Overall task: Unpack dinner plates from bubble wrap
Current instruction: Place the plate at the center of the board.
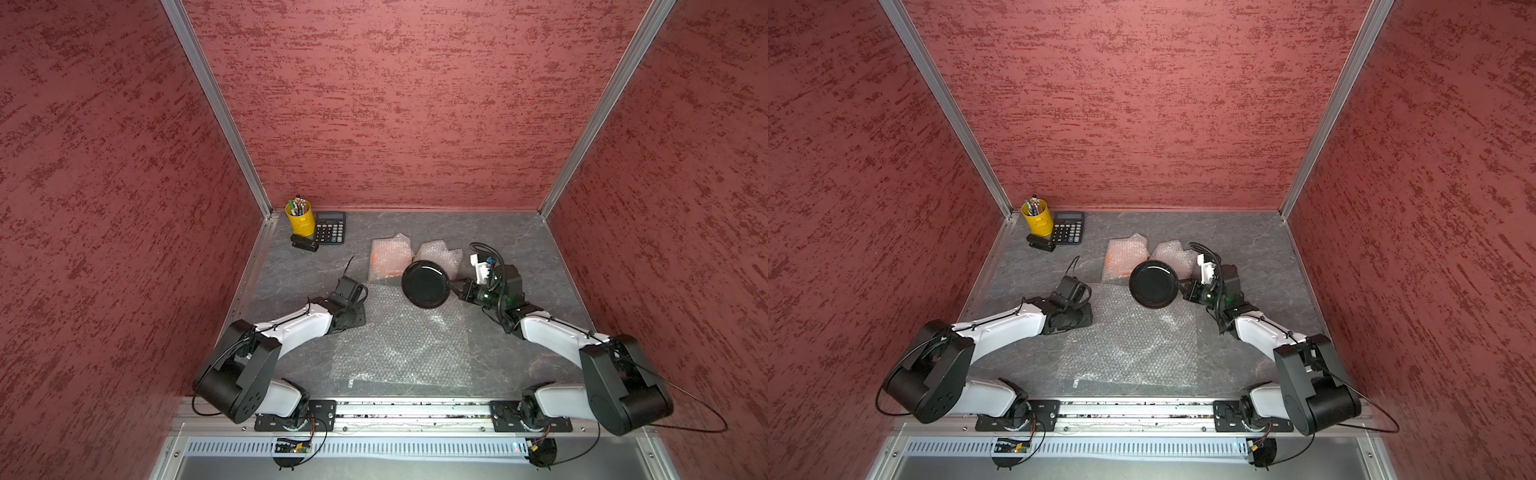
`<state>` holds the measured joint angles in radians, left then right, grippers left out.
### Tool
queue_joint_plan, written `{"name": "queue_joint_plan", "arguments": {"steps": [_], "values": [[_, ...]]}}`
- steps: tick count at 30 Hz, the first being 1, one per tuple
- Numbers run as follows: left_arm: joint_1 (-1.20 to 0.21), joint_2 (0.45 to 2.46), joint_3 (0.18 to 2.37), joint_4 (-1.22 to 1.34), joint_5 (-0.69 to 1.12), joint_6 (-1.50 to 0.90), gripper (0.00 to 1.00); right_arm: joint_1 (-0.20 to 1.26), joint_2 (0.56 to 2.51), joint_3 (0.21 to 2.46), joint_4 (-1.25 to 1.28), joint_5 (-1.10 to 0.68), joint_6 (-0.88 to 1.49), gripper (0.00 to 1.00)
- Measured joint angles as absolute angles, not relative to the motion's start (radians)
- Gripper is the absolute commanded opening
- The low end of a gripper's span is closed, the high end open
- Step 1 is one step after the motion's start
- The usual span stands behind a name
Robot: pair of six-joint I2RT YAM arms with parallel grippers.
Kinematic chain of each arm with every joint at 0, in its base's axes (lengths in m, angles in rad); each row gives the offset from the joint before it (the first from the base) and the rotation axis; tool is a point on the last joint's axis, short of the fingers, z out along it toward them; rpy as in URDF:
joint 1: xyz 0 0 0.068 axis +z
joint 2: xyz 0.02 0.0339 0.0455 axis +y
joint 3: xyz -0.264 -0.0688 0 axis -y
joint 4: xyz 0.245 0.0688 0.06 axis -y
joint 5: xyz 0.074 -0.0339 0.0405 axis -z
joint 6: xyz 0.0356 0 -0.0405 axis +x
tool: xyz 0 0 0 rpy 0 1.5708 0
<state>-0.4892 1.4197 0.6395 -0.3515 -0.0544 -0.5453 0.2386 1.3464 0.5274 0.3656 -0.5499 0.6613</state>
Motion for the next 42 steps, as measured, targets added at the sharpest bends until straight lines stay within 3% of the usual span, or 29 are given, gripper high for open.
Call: {"name": "queue_joint_plan", "arguments": {"steps": [23, 42], "values": [[-0.490, 1.420, 0.640, -0.351, -0.054, -0.545, 0.40, -0.253, 1.448, 0.532, 0.444, -0.498, 0.685, 0.00], [-0.493, 1.420, 0.640, -0.352, -0.056, -0.546, 0.40, -0.423, 1.742, 0.684, 0.497, -0.419, 0.692, 0.00]]}}
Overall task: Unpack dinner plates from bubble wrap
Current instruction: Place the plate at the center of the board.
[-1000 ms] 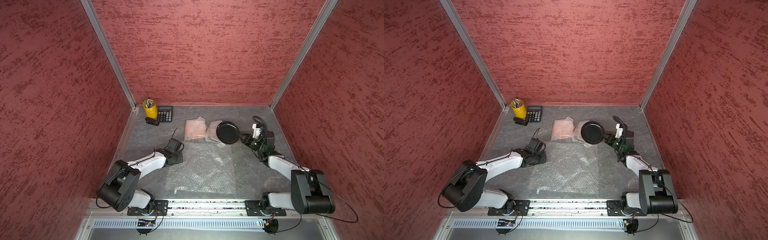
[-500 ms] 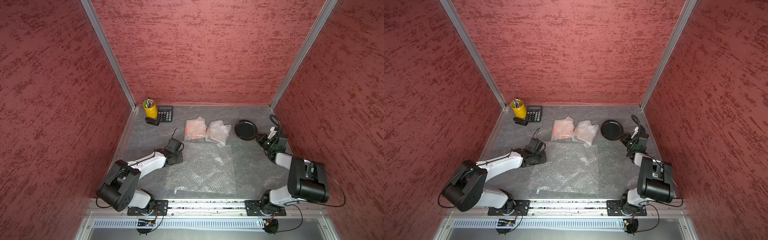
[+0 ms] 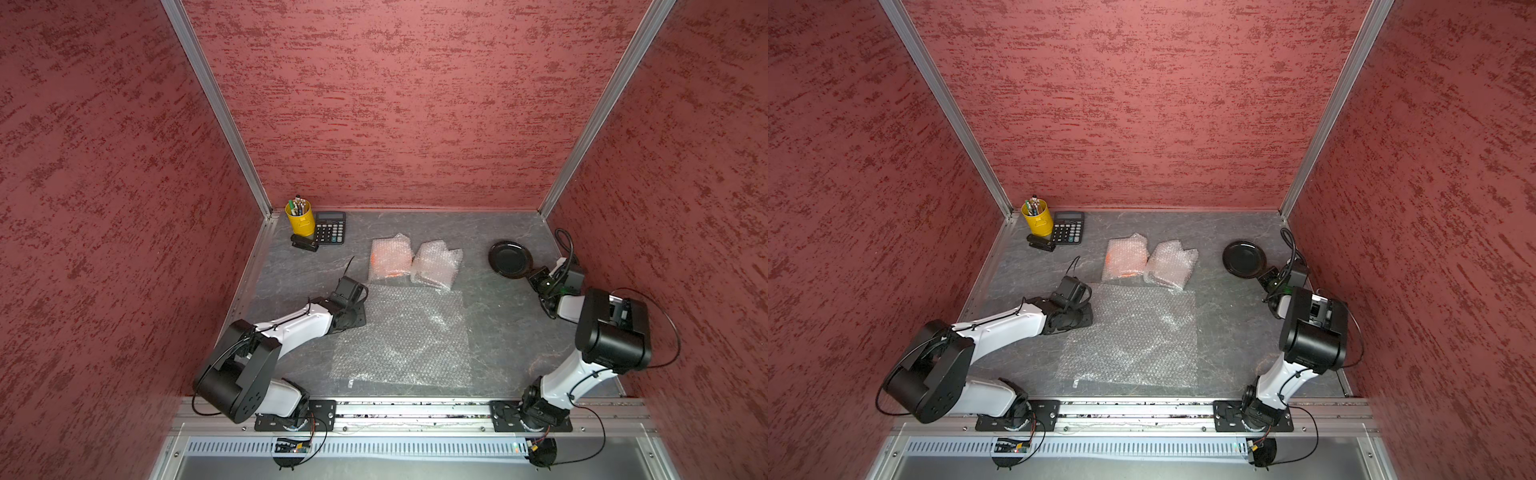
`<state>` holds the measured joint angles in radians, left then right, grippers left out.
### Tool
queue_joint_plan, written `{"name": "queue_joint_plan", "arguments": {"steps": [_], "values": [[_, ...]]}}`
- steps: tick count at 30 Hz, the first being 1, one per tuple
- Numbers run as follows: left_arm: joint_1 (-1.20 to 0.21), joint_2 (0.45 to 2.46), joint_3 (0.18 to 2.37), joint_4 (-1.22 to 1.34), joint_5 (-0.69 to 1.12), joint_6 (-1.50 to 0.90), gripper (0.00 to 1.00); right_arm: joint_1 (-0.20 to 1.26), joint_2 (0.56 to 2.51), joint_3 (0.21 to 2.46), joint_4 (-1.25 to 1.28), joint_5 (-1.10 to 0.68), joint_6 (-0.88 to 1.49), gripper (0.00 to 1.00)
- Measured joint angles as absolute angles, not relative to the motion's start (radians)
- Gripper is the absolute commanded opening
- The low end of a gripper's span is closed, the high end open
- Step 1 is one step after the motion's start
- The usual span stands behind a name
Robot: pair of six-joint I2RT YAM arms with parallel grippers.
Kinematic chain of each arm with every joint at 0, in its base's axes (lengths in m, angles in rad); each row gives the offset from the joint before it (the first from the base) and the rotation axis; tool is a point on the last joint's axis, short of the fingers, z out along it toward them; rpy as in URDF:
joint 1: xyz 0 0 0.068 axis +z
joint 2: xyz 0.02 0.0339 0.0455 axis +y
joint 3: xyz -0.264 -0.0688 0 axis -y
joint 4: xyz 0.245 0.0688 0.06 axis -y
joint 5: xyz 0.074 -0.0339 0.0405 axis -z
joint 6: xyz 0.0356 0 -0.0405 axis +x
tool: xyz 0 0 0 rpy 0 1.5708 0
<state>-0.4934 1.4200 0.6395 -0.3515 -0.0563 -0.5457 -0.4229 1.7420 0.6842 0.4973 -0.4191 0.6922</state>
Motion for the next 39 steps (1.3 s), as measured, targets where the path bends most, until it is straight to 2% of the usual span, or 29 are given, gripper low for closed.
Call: {"name": "queue_joint_plan", "arguments": {"steps": [22, 29, 39], "values": [[-0.494, 1.420, 0.640, -0.352, -0.070, -0.546, 0.41, -0.424, 1.866, 0.771, 0.474, -0.388, 0.681, 0.02], [-0.494, 1.420, 0.640, -0.361, -0.081, -0.552, 0.43, -0.424, 1.881, 0.793, 0.469, -0.388, 0.680, 0.22], [-0.494, 1.419, 0.640, -0.373, -0.100, -0.557, 0.43, -0.424, 1.881, 0.794, 0.465, -0.388, 0.680, 0.30]]}}
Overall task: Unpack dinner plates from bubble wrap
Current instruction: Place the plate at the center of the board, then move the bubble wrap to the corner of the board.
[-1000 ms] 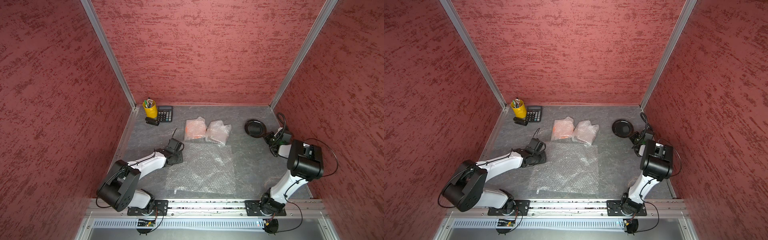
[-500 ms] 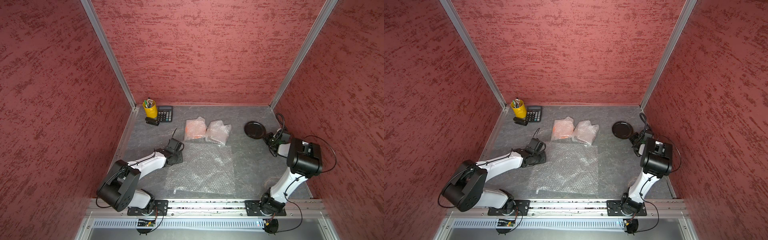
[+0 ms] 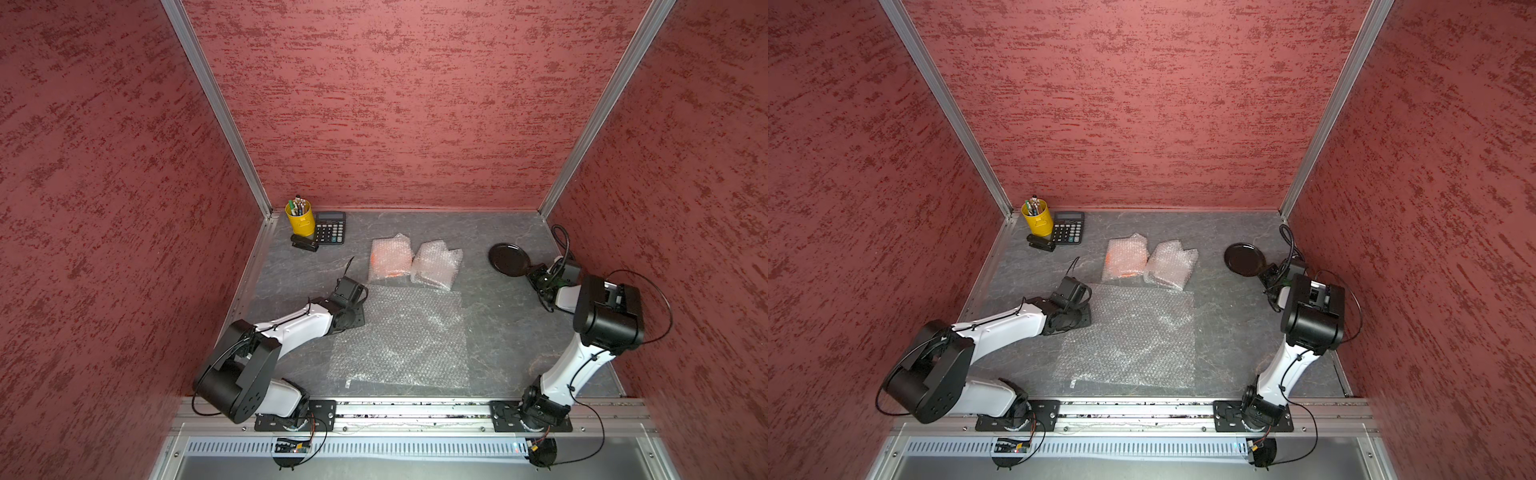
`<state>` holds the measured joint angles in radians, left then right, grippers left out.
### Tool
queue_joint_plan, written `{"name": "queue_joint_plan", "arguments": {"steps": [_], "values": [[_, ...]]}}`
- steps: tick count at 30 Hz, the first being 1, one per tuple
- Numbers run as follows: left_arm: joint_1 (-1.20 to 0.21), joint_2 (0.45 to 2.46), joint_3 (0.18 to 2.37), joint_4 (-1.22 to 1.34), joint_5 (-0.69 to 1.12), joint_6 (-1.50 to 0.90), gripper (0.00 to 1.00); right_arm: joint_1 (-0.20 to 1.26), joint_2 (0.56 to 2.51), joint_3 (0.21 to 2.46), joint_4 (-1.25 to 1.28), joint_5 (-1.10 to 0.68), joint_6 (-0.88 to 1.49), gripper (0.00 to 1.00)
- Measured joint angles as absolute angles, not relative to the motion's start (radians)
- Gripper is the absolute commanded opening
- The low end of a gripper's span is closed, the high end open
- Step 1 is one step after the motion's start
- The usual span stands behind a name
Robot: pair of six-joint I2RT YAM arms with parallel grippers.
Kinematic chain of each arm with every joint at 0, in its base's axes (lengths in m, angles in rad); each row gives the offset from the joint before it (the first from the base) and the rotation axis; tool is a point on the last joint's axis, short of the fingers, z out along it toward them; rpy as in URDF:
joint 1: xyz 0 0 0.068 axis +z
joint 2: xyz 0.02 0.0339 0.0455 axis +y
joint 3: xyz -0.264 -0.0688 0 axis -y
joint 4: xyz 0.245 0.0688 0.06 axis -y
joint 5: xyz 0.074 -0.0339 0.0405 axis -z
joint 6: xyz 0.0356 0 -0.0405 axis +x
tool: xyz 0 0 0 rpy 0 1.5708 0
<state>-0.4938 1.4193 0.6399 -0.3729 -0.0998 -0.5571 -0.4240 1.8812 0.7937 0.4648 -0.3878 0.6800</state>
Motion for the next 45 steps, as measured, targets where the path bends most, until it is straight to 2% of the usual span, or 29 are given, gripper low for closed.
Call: {"name": "queue_joint_plan", "arguments": {"steps": [20, 27, 34, 45], "values": [[-0.436, 1.376, 0.693, -0.499, -0.181, -0.540, 0.44, -0.411, 1.634, 0.589, 0.447, -0.469, 0.621, 0.35], [-0.451, 1.287, 0.730, -0.474, -0.032, -0.492, 0.44, -0.328, 1.497, 0.568, 0.367, -0.491, 0.567, 0.36], [-0.624, 1.372, 0.841, -0.347, 0.168, -0.528, 0.41, -0.223, 1.377, 0.557, 0.285, -0.494, 0.507, 0.38], [-0.905, 1.781, 1.124, -0.109, 0.376, -0.689, 0.24, -0.186, 1.341, 0.546, 0.222, -0.494, 0.463, 0.39]]}}
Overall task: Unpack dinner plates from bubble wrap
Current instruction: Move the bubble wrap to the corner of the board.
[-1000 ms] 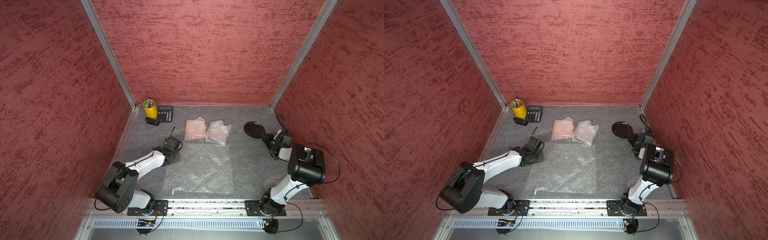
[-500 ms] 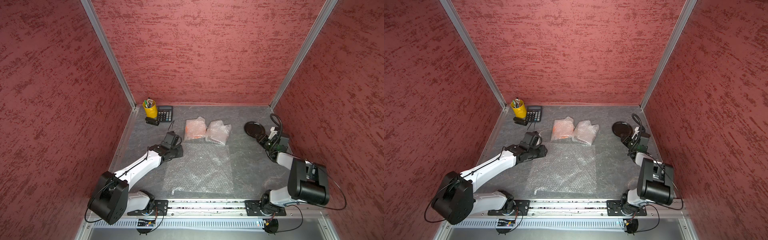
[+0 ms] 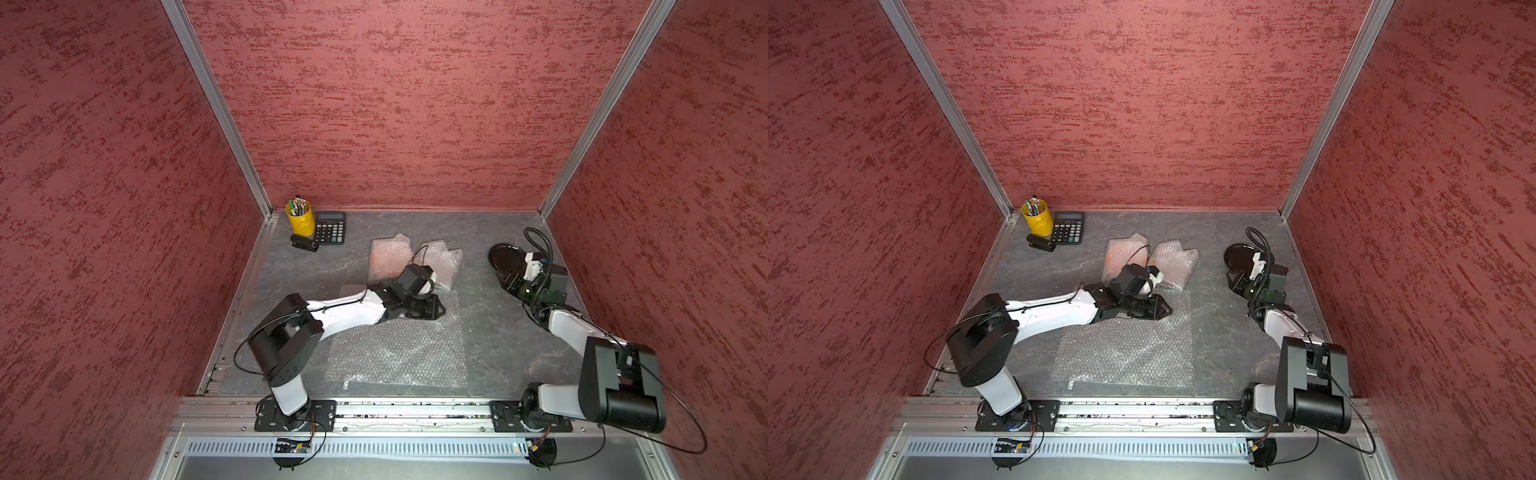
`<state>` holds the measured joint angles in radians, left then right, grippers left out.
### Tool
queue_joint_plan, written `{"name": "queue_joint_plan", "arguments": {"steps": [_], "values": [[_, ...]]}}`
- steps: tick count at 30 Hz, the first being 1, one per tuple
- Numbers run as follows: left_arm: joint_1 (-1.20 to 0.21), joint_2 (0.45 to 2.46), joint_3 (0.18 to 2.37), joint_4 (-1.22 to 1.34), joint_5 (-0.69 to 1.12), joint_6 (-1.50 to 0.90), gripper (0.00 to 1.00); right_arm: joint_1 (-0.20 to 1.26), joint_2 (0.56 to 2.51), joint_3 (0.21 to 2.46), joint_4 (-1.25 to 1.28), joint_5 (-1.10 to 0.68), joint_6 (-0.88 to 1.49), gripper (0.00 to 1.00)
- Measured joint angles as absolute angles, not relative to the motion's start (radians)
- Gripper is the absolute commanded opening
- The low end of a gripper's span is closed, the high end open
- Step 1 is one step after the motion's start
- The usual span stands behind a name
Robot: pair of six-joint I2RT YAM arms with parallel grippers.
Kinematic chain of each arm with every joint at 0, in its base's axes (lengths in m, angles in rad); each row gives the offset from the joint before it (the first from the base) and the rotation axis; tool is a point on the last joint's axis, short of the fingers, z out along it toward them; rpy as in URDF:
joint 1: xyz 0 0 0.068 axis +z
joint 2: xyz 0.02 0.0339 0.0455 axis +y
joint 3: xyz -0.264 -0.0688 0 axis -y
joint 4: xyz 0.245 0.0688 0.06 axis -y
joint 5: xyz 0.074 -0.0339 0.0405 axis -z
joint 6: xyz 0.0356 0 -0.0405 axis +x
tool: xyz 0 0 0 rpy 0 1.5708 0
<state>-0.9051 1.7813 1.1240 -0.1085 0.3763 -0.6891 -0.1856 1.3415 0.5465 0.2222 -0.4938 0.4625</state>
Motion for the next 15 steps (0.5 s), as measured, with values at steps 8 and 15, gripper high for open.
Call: {"name": "queue_joint_plan", "arguments": {"steps": [8, 15], "values": [[-1.018, 2.024, 1.291, 0.017, 0.497, -0.817, 0.07, -0.186, 1.318, 0.546, 0.213, -0.493, 0.462, 0.39], [-1.017, 2.098, 1.317, 0.019, 0.529, -0.883, 0.02, -0.186, 1.314, 0.545, 0.212, -0.494, 0.463, 0.39]]}}
